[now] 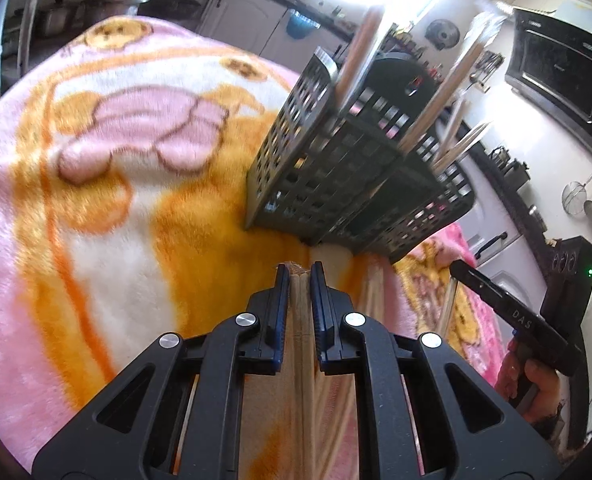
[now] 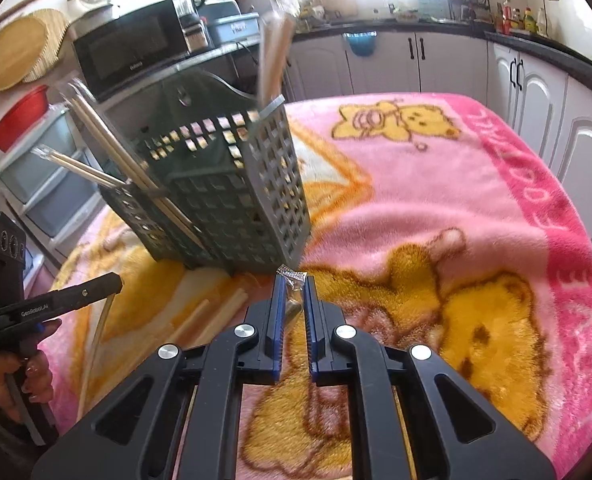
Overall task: Organize utensils
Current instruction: 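Lift both held chopsticks upright and carry them over the green caddy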
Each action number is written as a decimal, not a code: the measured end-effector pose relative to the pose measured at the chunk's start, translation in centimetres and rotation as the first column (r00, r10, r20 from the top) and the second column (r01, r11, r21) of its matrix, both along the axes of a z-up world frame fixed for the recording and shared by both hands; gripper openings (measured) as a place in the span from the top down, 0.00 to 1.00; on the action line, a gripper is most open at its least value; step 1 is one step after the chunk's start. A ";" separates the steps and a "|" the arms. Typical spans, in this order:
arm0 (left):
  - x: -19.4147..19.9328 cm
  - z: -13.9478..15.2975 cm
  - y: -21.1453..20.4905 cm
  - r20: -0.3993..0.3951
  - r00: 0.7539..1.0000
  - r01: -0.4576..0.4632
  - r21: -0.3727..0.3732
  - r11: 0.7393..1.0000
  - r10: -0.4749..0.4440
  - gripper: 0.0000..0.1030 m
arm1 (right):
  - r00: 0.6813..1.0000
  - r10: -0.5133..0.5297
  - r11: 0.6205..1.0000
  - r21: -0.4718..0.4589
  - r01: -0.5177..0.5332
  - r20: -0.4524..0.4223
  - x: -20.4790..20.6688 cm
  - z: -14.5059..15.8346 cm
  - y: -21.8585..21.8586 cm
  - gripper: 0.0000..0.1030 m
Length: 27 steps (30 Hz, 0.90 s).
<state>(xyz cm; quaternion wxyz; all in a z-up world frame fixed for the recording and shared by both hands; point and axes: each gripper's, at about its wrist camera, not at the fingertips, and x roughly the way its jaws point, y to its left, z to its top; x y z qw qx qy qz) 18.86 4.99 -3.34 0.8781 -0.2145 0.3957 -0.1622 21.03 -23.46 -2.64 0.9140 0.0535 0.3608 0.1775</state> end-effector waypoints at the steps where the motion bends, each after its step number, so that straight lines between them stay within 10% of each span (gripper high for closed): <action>1: -0.3 0.5 0.1 0.014 1.000 -0.001 -0.004 1.000 0.001 0.93 | 1.000 0.004 1.000 0.006 -0.004 0.015 -0.4 0.5 0.0 0.91; 27: -4.4 9.9 -0.9 0.275 0.961 0.003 -0.076 0.997 0.018 0.93 | 0.968 0.028 0.996 0.079 -0.049 0.250 -7.1 8.5 -0.8 0.92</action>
